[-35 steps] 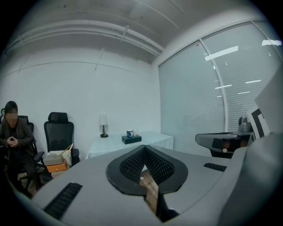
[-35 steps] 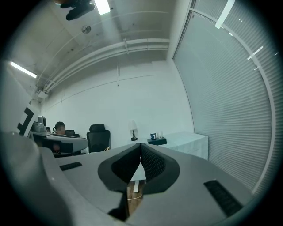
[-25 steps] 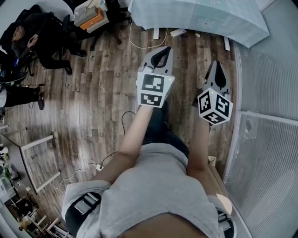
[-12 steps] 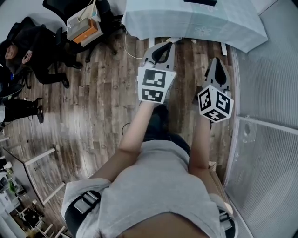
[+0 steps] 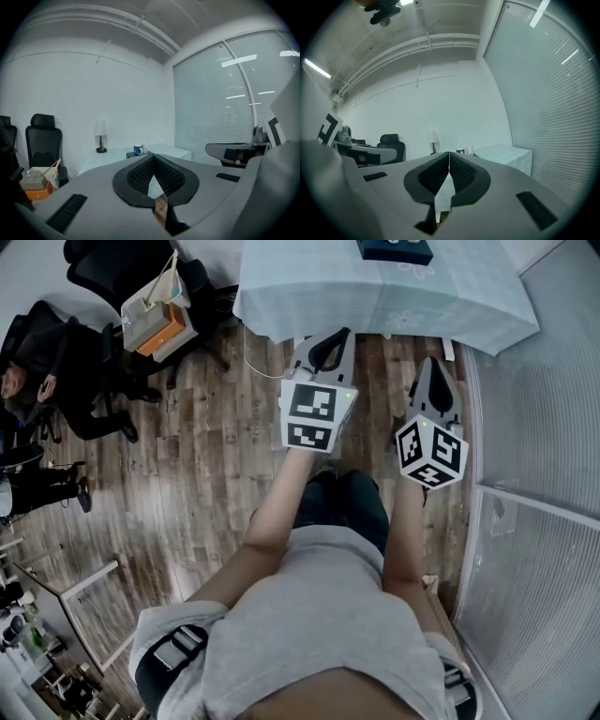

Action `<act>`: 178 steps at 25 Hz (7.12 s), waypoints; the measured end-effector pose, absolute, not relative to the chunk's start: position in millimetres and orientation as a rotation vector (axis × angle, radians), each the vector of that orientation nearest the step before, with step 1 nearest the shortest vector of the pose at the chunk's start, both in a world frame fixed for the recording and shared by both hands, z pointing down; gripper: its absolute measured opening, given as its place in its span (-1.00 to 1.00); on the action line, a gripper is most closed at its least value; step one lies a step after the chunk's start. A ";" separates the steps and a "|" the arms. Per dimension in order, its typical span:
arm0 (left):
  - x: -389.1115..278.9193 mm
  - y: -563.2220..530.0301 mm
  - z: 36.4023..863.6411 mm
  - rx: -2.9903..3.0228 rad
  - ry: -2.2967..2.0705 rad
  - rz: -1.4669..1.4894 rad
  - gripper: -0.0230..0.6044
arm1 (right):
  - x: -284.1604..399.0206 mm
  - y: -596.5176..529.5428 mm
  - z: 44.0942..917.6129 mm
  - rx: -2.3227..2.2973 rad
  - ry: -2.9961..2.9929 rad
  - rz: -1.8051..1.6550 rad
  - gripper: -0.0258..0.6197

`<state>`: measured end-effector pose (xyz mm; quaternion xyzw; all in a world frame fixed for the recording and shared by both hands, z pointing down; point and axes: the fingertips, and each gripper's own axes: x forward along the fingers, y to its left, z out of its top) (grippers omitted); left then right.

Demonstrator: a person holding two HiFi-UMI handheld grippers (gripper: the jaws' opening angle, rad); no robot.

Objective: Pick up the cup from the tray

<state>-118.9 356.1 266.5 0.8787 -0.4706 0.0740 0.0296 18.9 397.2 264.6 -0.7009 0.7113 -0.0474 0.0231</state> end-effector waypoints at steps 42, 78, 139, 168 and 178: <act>24.5 15.1 286.7 2.549 -1.638 0.272 -0.90 | 162.6 33.6 289.0 -1.992 2.387 -0.252 -0.90; 1.1 -204.0 343.2 2.537 -1.464 0.354 -0.90 | 166.3 -163.5 352.8 -2.216 2.353 -0.381 -0.54; -8.6 -216.8 395.9 2.379 -1.507 0.495 -0.91 | 162.1 -233.3 422.3 -2.029 2.634 -0.304 0.05; -9.6 -216.4 403.9 2.365 -1.507 0.506 -0.90 | 164.9 -244.5 422.6 -2.039 2.557 -0.343 0.12; -14.5 -224.5 392.5 2.363 -1.532 0.482 -0.90 | 201.3 -246.5 387.0 -2.073 2.441 -0.309 0.12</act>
